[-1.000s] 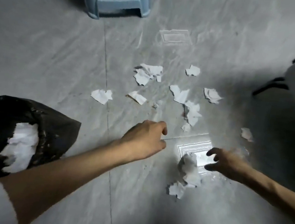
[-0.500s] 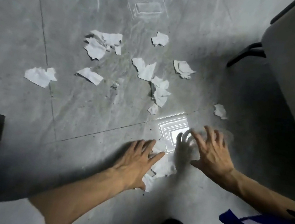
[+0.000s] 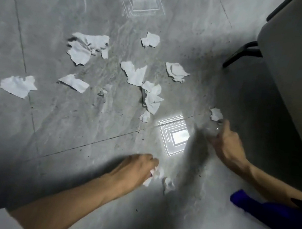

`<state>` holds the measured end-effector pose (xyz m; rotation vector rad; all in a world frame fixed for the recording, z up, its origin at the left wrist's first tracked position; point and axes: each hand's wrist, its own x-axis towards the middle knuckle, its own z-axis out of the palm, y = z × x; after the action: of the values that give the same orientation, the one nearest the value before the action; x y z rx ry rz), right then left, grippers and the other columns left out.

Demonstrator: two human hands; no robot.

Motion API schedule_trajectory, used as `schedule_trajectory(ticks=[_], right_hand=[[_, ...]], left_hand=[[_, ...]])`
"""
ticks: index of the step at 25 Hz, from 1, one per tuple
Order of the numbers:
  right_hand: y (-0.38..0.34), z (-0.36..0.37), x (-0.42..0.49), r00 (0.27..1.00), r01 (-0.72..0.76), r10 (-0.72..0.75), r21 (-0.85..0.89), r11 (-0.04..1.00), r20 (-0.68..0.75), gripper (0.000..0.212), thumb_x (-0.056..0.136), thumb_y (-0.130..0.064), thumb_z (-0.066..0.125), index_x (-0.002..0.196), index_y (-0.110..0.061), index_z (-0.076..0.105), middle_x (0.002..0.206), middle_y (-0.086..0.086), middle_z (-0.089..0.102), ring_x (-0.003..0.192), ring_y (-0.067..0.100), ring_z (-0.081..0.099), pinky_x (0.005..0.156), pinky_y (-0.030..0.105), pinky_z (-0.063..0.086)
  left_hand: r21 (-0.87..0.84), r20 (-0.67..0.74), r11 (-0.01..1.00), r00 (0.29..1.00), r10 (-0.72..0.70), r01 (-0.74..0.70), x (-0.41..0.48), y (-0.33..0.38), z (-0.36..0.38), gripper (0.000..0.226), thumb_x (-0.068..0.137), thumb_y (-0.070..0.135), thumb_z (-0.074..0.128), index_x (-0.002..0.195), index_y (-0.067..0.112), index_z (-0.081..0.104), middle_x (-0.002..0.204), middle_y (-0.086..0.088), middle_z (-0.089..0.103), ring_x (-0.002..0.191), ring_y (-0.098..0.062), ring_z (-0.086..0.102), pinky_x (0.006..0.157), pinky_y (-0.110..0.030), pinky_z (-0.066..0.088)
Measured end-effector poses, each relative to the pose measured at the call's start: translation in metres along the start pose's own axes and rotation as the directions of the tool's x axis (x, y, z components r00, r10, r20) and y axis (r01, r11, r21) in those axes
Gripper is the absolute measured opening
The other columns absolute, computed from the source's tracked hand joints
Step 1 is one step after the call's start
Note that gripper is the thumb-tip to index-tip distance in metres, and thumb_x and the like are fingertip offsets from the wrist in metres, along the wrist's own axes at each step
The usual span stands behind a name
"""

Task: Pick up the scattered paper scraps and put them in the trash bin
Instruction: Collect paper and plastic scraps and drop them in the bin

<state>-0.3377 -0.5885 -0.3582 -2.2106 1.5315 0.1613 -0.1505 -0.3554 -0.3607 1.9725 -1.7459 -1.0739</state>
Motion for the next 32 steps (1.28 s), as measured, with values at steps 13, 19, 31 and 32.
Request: schedule_trajectory(ticks=[13, 19, 31, 32], right_hand=[[-0.021, -0.006, 0.040, 0.982, 0.132, -0.121, -0.070, 0.989, 0.142, 0.015, 0.080, -0.018, 0.074, 0.074, -0.006, 0.067, 0.073, 0.015, 0.070, 0.068, 0.024, 0.071, 0.054, 0.025, 0.049], [-0.003, 0.006, -0.004, 0.972, 0.141, -0.181, 0.243, 0.960, 0.150, 0.029, 0.083, -0.032, 0.072, 0.103, -0.017, 0.057, 0.071, -0.012, 0.062, 0.054, 0.000, 0.063, 0.046, 0.002, 0.041], [-0.013, 0.010, 0.042, 0.963, 0.159, -0.171, 0.073, 0.985, 0.207, 0.012, 0.092, -0.021, 0.061, 0.085, -0.011, 0.062, 0.085, 0.006, 0.065, 0.085, 0.029, 0.069, 0.056, 0.021, 0.049], [-0.016, 0.008, 0.031, 0.936, 0.244, -0.260, 0.096, 0.965, 0.237, 0.015, 0.092, -0.025, 0.061, 0.095, -0.010, 0.065, 0.099, 0.008, 0.065, 0.090, 0.027, 0.068, 0.065, 0.028, 0.054]], left_hand=[[-0.316, -0.277, 0.883, 0.856, -0.436, 0.347, 0.012, -0.034, -0.085, 0.024, 0.076, 0.023, 0.074, 0.074, 0.004, 0.061, 0.081, -0.010, 0.062, 0.076, -0.025, 0.057, 0.060, -0.028, 0.031], [0.004, -0.293, 0.957, 0.915, -0.277, 0.291, 0.045, -0.042, -0.086, 0.031, 0.080, 0.027, 0.069, 0.099, 0.002, 0.067, 0.138, -0.008, 0.046, 0.117, -0.028, 0.047, 0.096, -0.036, 0.040], [0.277, -0.255, 0.949, 0.964, -0.077, 0.149, 0.046, -0.048, -0.092, 0.020, 0.075, 0.023, 0.074, 0.080, 0.007, 0.062, 0.151, -0.016, 0.033, 0.134, -0.033, 0.037, 0.097, -0.040, 0.043], [0.336, -0.258, 0.936, 0.966, -0.020, 0.109, 0.053, -0.047, -0.093, 0.019, 0.074, 0.023, 0.073, 0.081, 0.009, 0.062, 0.153, -0.016, 0.030, 0.136, -0.033, 0.034, 0.097, -0.039, 0.043]])
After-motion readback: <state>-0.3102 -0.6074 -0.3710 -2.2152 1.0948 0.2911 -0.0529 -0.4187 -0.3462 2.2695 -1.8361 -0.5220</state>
